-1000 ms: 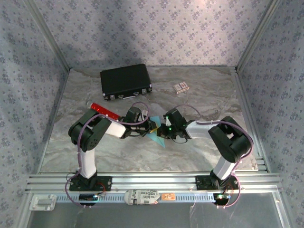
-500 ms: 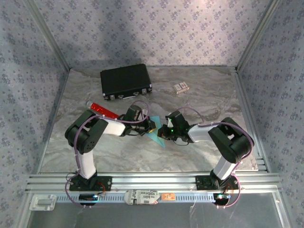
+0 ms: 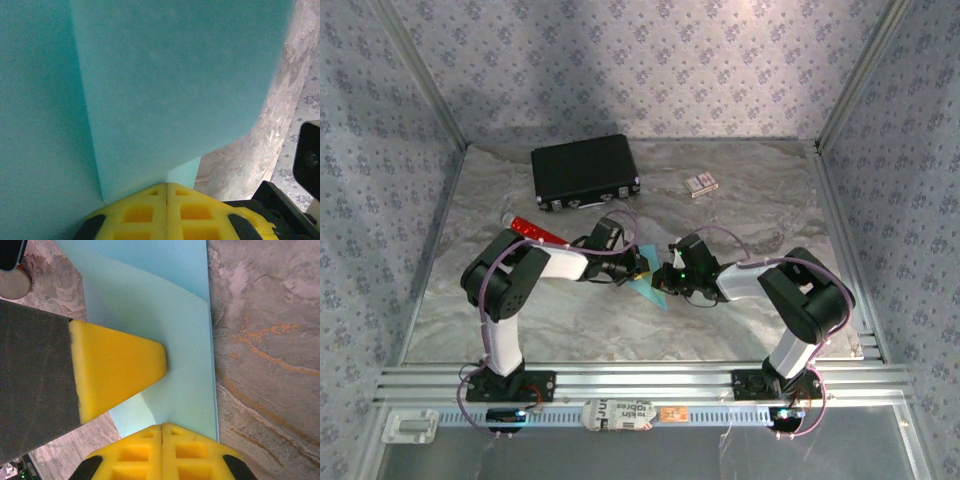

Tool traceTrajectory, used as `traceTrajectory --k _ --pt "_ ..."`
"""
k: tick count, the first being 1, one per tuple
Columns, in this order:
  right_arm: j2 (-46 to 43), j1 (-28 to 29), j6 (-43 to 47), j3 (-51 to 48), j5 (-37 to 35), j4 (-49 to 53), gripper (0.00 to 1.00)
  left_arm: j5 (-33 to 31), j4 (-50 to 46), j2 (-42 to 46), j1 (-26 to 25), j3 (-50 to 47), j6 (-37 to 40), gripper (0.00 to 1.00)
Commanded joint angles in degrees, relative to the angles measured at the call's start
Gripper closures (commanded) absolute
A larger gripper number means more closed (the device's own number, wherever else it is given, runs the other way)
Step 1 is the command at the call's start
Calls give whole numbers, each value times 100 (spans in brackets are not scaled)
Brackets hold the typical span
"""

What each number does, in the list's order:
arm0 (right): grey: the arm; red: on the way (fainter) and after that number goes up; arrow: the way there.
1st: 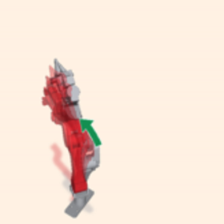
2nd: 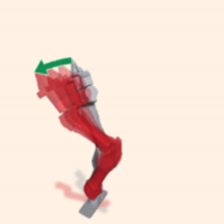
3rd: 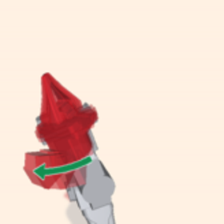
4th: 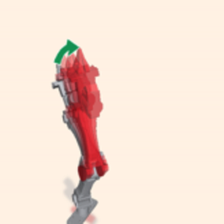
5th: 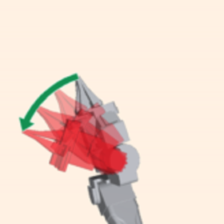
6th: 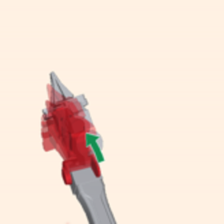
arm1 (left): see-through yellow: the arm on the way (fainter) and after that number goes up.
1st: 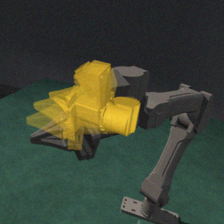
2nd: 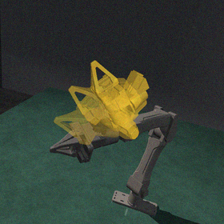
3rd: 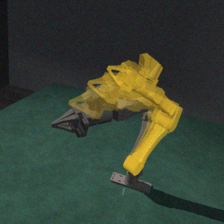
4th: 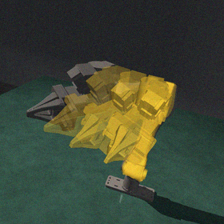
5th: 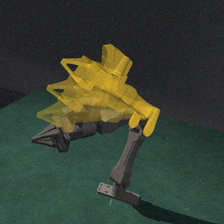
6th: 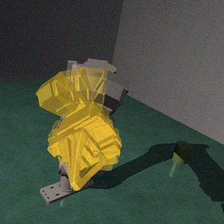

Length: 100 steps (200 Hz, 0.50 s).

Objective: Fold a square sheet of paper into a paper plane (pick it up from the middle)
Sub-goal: Fourth fold the wing at the center of the table.

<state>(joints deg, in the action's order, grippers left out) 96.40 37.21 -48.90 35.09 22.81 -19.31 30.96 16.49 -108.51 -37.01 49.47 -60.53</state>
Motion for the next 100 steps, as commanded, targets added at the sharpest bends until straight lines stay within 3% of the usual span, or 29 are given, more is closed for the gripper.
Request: traceTrajectory --k 1,100 --pt "230 12 -7 -284 -162 755 98 -240 -311 -255 256 48 214 98" --pt "166 66 64 -424 -90 712 98 -356 -1305 -643 1035 919 909 98"
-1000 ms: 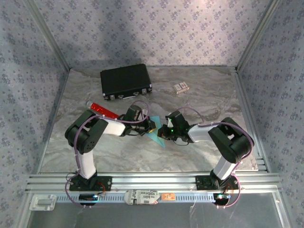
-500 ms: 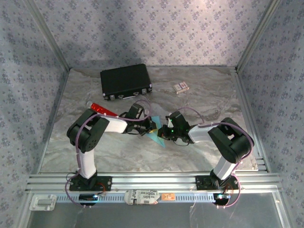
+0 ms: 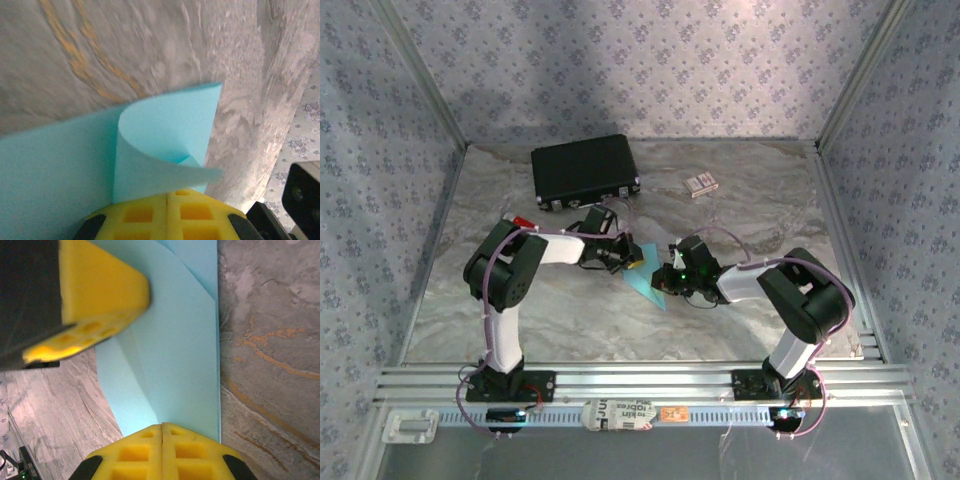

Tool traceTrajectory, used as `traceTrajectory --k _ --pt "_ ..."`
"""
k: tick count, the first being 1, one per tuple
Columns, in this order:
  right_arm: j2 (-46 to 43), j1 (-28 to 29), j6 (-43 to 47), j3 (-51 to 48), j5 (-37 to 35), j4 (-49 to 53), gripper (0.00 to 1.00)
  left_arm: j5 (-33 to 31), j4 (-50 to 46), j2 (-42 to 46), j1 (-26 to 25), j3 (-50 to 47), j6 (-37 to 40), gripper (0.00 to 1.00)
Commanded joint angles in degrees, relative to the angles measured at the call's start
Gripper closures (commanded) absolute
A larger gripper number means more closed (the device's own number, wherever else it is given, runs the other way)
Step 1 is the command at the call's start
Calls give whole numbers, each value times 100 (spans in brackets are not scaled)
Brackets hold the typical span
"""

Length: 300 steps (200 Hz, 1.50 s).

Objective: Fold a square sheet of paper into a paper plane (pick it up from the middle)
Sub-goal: Fourth fold the wing at the center of the table.

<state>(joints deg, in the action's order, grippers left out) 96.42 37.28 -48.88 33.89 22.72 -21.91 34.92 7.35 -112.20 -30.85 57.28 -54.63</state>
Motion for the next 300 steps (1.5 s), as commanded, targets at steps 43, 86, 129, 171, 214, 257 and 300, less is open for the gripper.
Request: traceTrajectory --k 43,86,129,171,214,257,300 --pt "136 59 173 -291 28 1022 98 -802 -733 -358 658 472 528 98" --pt "21 43 301 -337 107 1101 98 -961 -1131 -393 734 724 695 98" --pt "-73 -5 497 -357 245 1256 98 -843 -1142 18 714 689 778 96" --pt "-164 -88 623 -357 312 1383 98 -829 -1213 517 689 616 796 95" --pt "-195 -142 626 -324 280 1417 98 -499 -690 994 238 122 696 93" --pt "-176 -164 605 -296 300 1435 98 -120 -237 631 -333 -95 598 94" --pt "-302 -179 585 -235 324 1484 98 -181 -259 231 -357 -177 613 95"
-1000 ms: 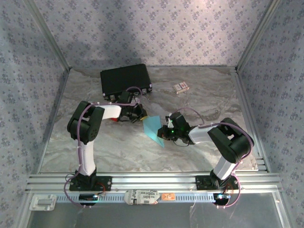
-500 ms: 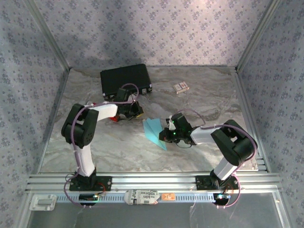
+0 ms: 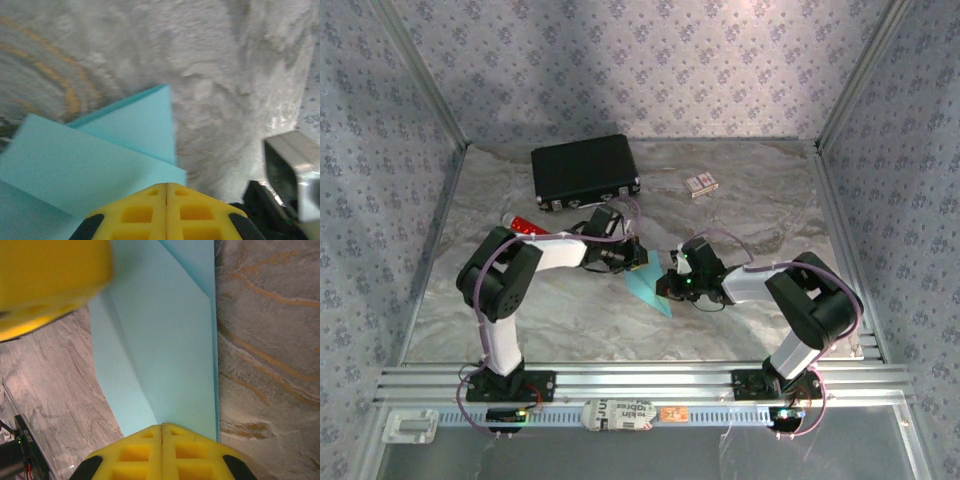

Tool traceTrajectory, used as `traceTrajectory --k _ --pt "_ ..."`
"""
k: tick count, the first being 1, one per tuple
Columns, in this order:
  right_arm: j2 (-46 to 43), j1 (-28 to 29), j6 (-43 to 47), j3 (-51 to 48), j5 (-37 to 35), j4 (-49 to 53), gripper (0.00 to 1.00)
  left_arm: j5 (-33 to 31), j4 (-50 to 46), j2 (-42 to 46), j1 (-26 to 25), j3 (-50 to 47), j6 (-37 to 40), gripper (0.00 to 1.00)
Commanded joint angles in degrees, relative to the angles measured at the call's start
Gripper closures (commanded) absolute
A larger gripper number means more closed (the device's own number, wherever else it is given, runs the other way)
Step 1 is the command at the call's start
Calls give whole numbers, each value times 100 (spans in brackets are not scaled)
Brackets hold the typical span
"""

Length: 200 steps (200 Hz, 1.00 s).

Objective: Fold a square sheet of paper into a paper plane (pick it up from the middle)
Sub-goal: Fourth fold the wing at the center of the table.

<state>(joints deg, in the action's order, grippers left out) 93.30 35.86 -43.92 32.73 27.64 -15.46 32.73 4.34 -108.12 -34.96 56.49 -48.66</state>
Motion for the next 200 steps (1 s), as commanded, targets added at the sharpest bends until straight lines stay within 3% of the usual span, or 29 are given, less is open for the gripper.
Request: traceTrajectory --k 1,62,116,151,200 --pt "7 -36 92 -114 -161 841 98 35 37 -185 56 -101 16 95" --pt "-348 117 10 519 -170 1011 97 35 -102 -395 156 -320 207 97" --pt "432 220 -2 1214 -351 1013 97 67 -39 -405 148 -347 185 97" --pt "896 246 -181 1012 -239 726 96 67 -32 -406 162 -339 173 97" --pt "410 267 -175 587 -255 721 96 49 -21 -451 178 -349 160 97"
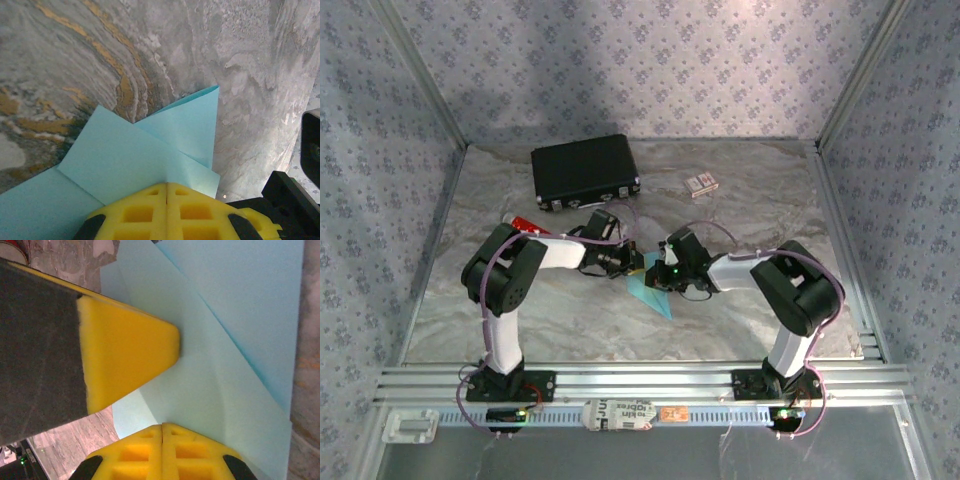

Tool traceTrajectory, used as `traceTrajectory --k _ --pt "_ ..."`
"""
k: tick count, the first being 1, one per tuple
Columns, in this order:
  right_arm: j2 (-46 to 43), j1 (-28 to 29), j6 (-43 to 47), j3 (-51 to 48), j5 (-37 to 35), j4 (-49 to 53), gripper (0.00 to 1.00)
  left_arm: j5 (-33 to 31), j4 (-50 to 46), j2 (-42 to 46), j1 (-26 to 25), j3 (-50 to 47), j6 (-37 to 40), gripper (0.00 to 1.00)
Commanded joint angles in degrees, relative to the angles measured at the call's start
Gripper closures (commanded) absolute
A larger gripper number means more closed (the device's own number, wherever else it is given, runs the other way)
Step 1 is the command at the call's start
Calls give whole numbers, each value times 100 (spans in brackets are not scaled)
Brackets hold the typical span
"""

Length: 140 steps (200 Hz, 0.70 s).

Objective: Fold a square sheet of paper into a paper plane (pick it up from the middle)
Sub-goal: Fourth fold the wing at the center of the table.

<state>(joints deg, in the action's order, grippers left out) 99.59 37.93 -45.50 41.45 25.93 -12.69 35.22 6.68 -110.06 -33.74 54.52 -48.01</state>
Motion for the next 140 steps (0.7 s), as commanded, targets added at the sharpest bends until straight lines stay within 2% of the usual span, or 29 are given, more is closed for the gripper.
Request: traceTrajectory --k 1,99,140 --pt "-233 62 -19 -286 -82 447 96 -196 -255 -255 58 -152 96 97" --pt "-1036 107 -30 -1145 -88 522 94 -211 -202 -287 59 -192 37 97" --pt "-1398 118 91 -1166 -49 784 93 -209 -169 -286 55 -196 2 97"
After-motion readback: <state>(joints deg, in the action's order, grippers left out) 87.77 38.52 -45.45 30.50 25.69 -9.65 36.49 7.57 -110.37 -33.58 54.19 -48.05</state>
